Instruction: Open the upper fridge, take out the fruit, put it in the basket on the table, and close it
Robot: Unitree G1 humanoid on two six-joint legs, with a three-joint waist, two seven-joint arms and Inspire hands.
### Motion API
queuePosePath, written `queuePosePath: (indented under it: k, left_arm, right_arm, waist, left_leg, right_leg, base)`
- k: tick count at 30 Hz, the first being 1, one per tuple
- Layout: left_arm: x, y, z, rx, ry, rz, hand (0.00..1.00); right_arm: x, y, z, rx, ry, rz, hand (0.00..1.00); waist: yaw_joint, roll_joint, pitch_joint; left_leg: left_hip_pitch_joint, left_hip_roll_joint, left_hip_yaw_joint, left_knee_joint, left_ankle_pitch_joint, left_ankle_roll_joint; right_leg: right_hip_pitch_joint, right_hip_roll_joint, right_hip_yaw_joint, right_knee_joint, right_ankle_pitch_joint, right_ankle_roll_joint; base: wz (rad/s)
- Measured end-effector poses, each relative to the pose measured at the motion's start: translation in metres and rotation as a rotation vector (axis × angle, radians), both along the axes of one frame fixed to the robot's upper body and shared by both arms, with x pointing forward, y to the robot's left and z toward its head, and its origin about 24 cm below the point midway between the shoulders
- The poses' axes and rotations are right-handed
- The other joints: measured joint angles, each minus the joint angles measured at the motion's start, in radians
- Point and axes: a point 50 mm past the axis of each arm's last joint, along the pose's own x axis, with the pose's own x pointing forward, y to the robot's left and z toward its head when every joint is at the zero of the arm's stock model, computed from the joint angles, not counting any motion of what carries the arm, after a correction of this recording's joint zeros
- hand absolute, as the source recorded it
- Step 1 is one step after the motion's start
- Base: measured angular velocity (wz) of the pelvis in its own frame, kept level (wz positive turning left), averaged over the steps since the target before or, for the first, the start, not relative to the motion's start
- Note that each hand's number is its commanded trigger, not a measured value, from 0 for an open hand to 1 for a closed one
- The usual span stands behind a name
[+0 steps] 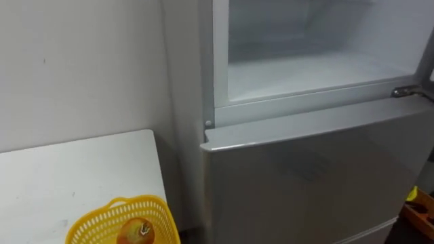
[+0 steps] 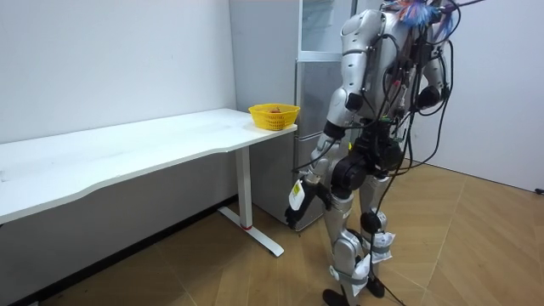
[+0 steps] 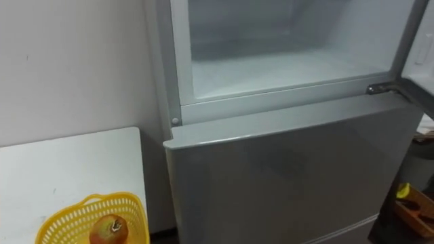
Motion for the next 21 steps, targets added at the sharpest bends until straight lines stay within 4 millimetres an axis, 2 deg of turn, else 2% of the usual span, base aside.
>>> queuePosePath:
  k: [6,9,12,14,21]
  left_arm:
    - [0.0,0.002,0.002,0.005,-0.022,0.008,0.0]
    - [-0.001,0.007,0.004,0.017,-0.035,0.042,0.0]
    - [-0.008,0.018,0.008,0.04,-0.048,0.103,0.0]
    - [-0.011,0.022,0.009,0.049,-0.047,0.132,0.0]
    - [-0.016,0.04,0.016,0.098,-0.085,0.247,0.0]
  right_arm:
    - [-0.009,-0.027,-0.009,0.195,-0.019,-0.21,0.0]
    - [-0.014,-0.041,-0.013,0.286,-0.036,-0.332,0.0]
    - [-0.016,-0.061,-0.005,0.414,-0.129,-0.489,0.0]
    - [-0.019,-0.075,0.001,0.47,-0.191,-0.575,0.0]
    - [-0.037,-0.126,0.03,0.569,-0.441,-0.85,0.0]
  waist:
    - [-0.004,-0.008,0.0003]
    - [-0.008,-0.024,0.0076]
    - [-0.016,-0.05,0.0073]
    - [-0.02,-0.059,0.0077]
    - [-0.051,-0.07,0.0067]
  left_leg:
    - [0.003,-0.003,-0.001,0.004,0.0,0.0]
    - [0.0,-0.002,-0.001,0.012,0.0,0.0]
    - [0.001,-0.003,0.003,0.013,0.0,0.0]
    - [-0.002,-0.003,0.002,0.014,0.0,0.0]
    - [-0.018,-0.003,0.002,0.011,0.0,0.0]
  right_leg:
    - [0.003,-0.001,-0.001,-0.002,-0.001,0.001]
    - [-0.005,-0.006,-0.009,0.003,-0.01,0.002]
    - [-0.017,-0.005,-0.001,0.021,-0.017,0.002]
    - [-0.017,-0.004,0.0,0.016,-0.014,0.001]
    - [-0.021,-0.005,-0.006,0.016,-0.013,0.001]
  base:
    - [0.0]
    - [0.06]
    - [0.01]
    - [-0.03]
    - [0.03]
